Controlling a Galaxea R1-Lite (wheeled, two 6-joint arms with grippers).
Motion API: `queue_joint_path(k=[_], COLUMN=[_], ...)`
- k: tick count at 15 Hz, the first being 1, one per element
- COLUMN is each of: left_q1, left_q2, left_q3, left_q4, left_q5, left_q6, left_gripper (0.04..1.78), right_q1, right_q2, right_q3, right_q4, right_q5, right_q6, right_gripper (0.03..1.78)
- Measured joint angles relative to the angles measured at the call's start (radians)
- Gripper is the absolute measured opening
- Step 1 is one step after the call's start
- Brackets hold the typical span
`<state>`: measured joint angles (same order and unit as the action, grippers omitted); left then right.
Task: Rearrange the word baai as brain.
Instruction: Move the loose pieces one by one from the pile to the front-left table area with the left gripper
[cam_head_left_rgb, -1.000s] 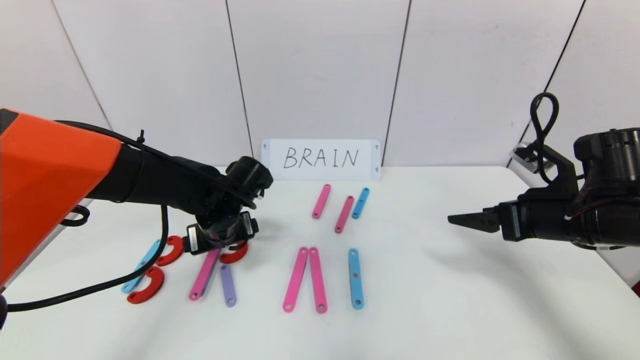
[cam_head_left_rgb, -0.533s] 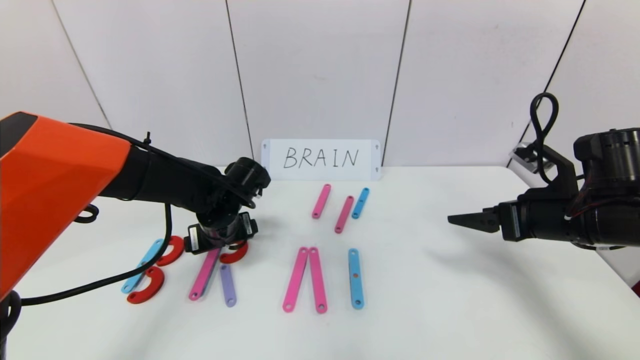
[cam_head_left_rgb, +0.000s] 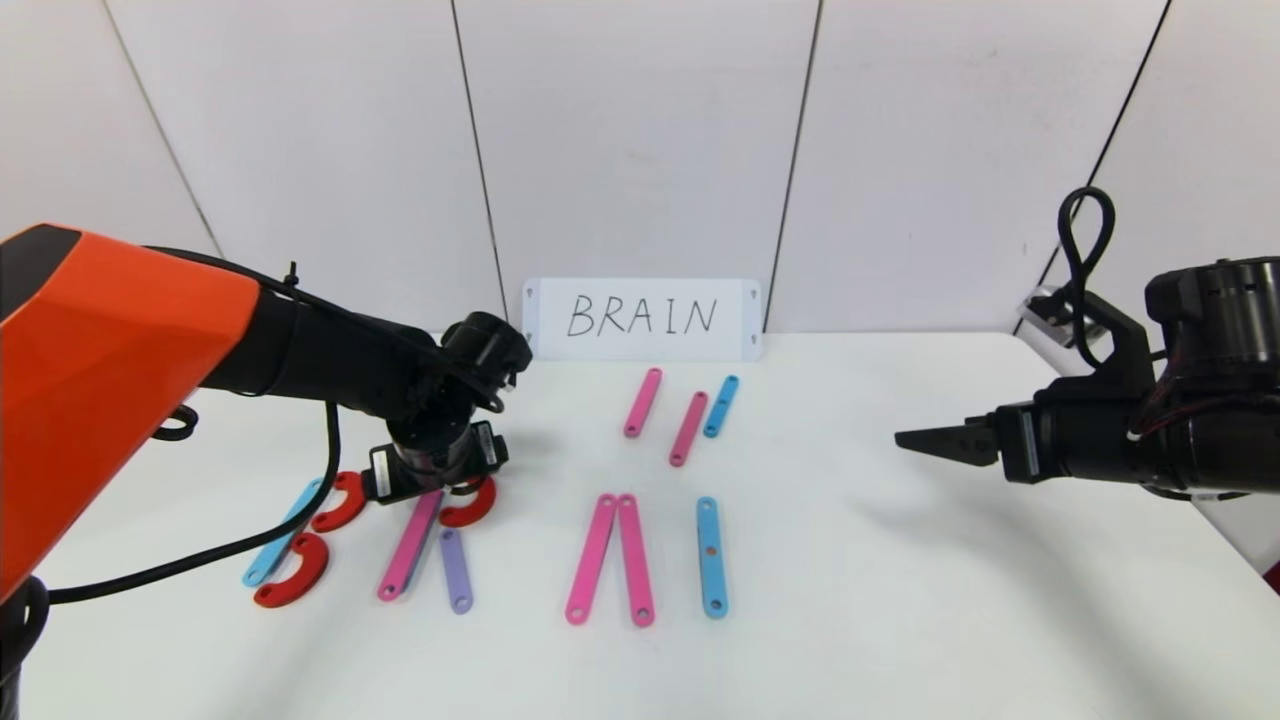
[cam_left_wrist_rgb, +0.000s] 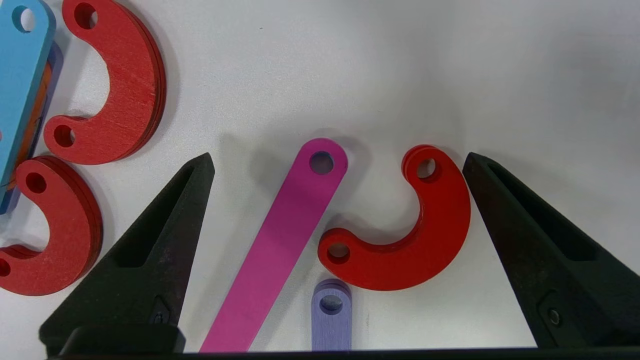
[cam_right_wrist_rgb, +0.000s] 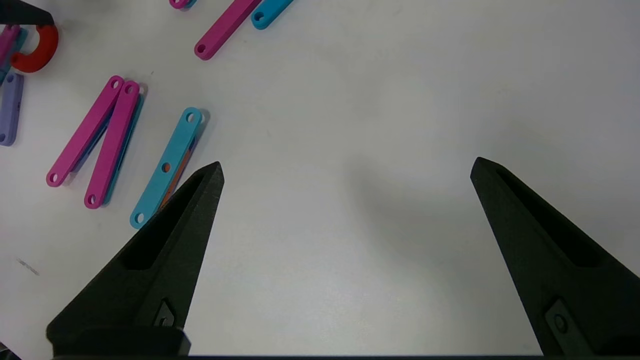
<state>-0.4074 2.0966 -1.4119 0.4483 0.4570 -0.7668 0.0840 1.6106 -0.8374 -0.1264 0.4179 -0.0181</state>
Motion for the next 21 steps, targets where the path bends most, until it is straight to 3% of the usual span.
queue_joint_path(k=[21], left_q1=[0.018], left_q2=[-0.003], left_q3=[-0.007], left_q4=[0.006], left_q5=[-0.059], left_q6=[0.023], left_gripper=[1.74], right_q1=[0.0], right_q2=[0.002], right_q3=[0.0], right_q4=[0.0], right_q5=[0.0], right_q6=[0.0], right_gripper=[1.73])
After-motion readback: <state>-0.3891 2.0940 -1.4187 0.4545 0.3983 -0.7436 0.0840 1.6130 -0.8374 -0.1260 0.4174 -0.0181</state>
